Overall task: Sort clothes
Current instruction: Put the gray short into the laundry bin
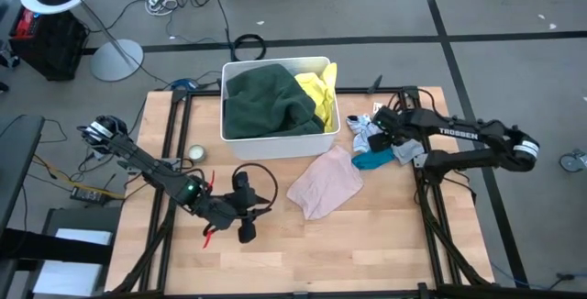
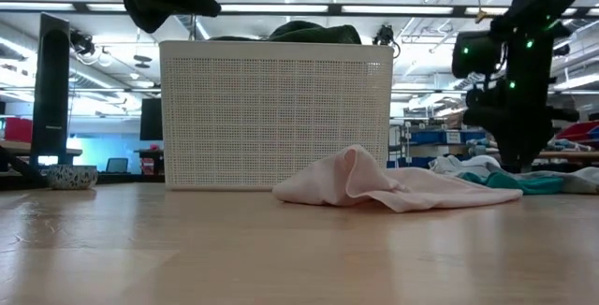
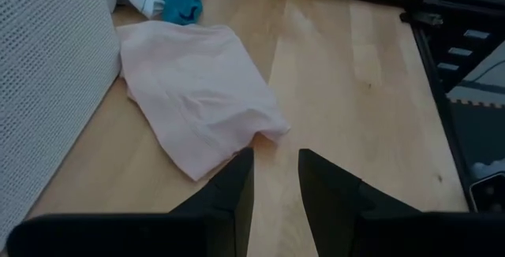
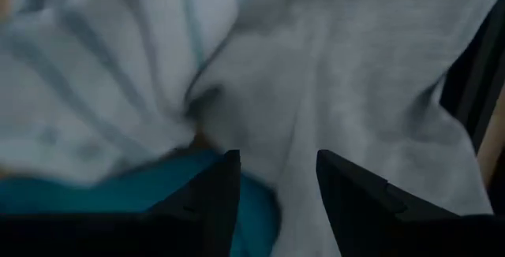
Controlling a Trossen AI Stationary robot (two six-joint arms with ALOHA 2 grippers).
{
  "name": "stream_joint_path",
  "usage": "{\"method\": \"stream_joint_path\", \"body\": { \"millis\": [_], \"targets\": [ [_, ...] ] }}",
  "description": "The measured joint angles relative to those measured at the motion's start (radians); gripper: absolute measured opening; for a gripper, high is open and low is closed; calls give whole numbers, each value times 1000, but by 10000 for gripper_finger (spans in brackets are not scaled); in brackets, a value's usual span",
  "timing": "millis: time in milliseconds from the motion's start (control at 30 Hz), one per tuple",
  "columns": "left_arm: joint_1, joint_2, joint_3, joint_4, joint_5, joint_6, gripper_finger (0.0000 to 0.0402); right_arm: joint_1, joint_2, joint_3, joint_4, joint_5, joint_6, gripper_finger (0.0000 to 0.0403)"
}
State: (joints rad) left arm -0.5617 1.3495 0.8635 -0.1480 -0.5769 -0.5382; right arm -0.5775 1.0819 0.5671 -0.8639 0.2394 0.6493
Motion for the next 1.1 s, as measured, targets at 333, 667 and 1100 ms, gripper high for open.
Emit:
{"method": "stream_joint_path", "body": {
  "millis": [333,667,1100],
  "targets": [
    [6,0,0,6,3,13,106,-184,76,-50,134,-49,-108,116],
    [6,0,0,0,14,11,106,-139,87,-16,50,-56,-95,6],
    [6,0,0,0,14,13,106,81,-129,346,-178,72,3,2]
  ]
}}
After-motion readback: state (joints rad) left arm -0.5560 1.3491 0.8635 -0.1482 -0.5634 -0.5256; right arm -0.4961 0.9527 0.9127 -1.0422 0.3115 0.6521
